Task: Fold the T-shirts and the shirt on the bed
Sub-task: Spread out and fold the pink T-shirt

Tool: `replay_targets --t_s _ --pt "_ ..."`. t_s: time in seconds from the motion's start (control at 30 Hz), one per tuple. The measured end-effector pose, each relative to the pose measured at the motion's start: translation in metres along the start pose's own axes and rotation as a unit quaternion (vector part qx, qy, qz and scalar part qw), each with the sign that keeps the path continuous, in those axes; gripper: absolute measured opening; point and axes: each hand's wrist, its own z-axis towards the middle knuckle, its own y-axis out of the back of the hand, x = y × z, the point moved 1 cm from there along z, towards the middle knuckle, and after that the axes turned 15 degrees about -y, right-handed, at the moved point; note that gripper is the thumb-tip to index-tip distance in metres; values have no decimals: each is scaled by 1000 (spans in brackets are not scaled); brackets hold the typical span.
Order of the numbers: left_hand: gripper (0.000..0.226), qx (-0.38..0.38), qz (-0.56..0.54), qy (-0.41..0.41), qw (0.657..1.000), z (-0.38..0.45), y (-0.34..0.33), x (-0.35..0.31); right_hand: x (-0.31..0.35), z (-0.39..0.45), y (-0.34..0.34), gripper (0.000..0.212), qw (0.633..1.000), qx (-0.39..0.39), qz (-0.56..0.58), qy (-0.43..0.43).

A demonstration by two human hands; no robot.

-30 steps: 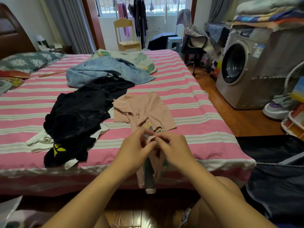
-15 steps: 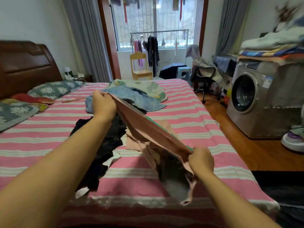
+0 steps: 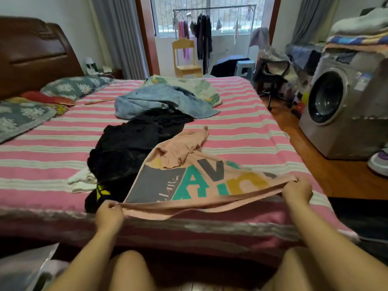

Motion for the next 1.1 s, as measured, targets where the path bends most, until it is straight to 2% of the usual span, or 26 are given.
replay_targets --t_s 0.07,0.17,0.23,0.3,0.37,0.43,0.47,0.53,0.57,0.63,0.67,0.7,0.77,0.8,0.83,0.9,1.0,1.07,1.1 --pt "21 34 -35 21 999 -10 -4 18 -8 -14 10 38 998 11 -26 62" --pt "27 57 -120 19 991 -18 1 14 -13 -30 17 36 988 127 -34 87" --pt "26 -3 -143 -33 989 -25 15 -8 -15 -44 23 34 973 221 -3 69" --pt "31 -107 -185 -103 972 -22 29 -36 -10 -61 30 32 962 239 115 70" --pt "45 -170 -358 -103 912 -6 39 -69 12 -78 40 35 935 237 251 80" --pt "55 -164 -514 -92 837 23 39 -99 44 -87 39 36 899 244 349 98" --pt "55 -147 -536 -86 827 36 34 -117 62 -87 32 36 886 246 379 103" --pt "45 -94 -498 -63 860 63 6 -140 90 -79 -3 36 885 237 391 94" --pt "37 -47 -445 -23 894 77 -18 -141 97 -70 -30 36 905 221 354 83" --pt "21 60 -366 89 924 110 -69 -135 110 -32 -93 29 957 209 195 40" --pt "15 95 -337 128 928 132 -88 -137 125 -18 -115 22 967 228 117 5" --pt "12 89 -318 126 936 159 -95 -149 151 6 -133 16 965 256 61 -3" --pt "14 18 -323 56 945 214 -83 -215 241 27 -129 15 956 276 94 32" --pt "21 -17 -362 6 932 236 -63 -263 299 26 -111 12 946 256 194 41" --pt "31 -44 -396 -54 916 255 -38 -316 356 33 -87 9 916 242 317 49" --pt "38 -83 -467 -159 866 277 15 -402 438 25 -36 15 854 210 467 95" --pt "39 -110 -472 -249 839 286 68 -460 488 -9 29 24 830 199 494 167" --pt "42 -103 -466 -246 844 276 84 -466 490 -12 54 23 814 205 511 183" --pt "42 -97 -457 -245 850 270 87 -464 483 -17 63 22 818 190 506 196"
